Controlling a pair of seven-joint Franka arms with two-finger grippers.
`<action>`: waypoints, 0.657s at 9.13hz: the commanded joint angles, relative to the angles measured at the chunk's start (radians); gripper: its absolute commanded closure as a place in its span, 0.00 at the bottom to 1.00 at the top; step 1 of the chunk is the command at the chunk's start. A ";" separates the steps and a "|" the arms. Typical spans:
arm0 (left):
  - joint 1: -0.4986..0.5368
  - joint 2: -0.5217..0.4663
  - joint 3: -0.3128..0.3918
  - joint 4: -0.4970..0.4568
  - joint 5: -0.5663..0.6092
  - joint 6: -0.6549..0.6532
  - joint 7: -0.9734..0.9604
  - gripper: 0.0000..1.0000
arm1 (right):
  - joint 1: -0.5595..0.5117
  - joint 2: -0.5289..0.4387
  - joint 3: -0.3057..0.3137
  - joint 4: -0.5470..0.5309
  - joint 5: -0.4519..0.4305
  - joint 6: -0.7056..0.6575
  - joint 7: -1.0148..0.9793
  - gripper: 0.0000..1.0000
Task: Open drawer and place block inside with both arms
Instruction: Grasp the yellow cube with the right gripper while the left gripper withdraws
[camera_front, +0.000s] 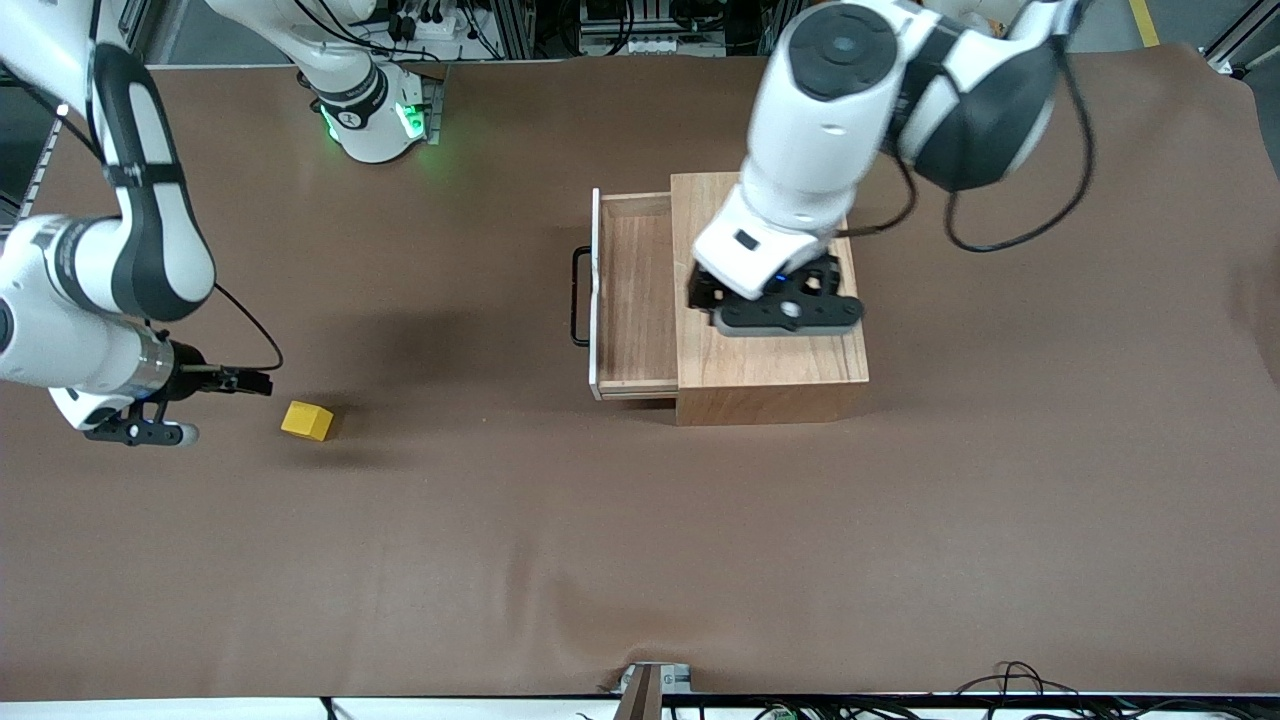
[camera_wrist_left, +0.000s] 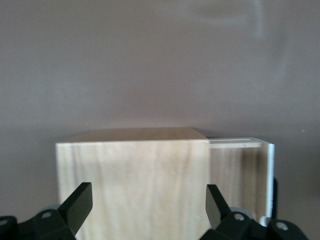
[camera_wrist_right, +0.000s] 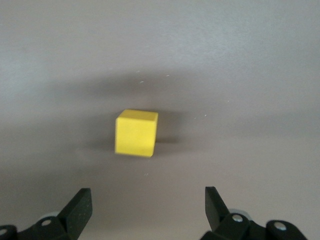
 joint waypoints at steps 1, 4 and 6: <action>0.069 -0.054 -0.007 -0.023 -0.013 -0.044 0.098 0.00 | -0.017 0.122 0.016 0.044 0.031 0.107 -0.010 0.00; 0.221 -0.095 -0.013 -0.023 -0.014 -0.119 0.294 0.00 | -0.003 0.196 0.016 0.053 0.186 0.130 -0.011 0.00; 0.331 -0.131 -0.014 -0.026 -0.017 -0.165 0.425 0.00 | 0.013 0.226 0.016 0.052 0.184 0.152 -0.014 0.00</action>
